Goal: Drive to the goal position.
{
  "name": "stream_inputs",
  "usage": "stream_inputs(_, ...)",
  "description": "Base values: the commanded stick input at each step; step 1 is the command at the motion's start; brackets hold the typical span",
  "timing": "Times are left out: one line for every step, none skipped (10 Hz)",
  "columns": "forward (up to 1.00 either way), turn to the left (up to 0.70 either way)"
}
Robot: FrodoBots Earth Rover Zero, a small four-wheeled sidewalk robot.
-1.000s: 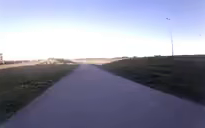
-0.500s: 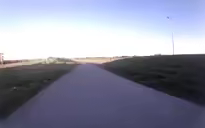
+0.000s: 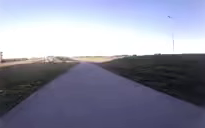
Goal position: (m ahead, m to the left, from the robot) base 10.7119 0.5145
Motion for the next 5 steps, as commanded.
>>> stream_inputs(0.68,0.00)
stream_inputs(0.68,0.00)
stream_inputs(0.70,0.00)
stream_inputs(0.70,0.00)
stream_inputs(0.70,0.00)
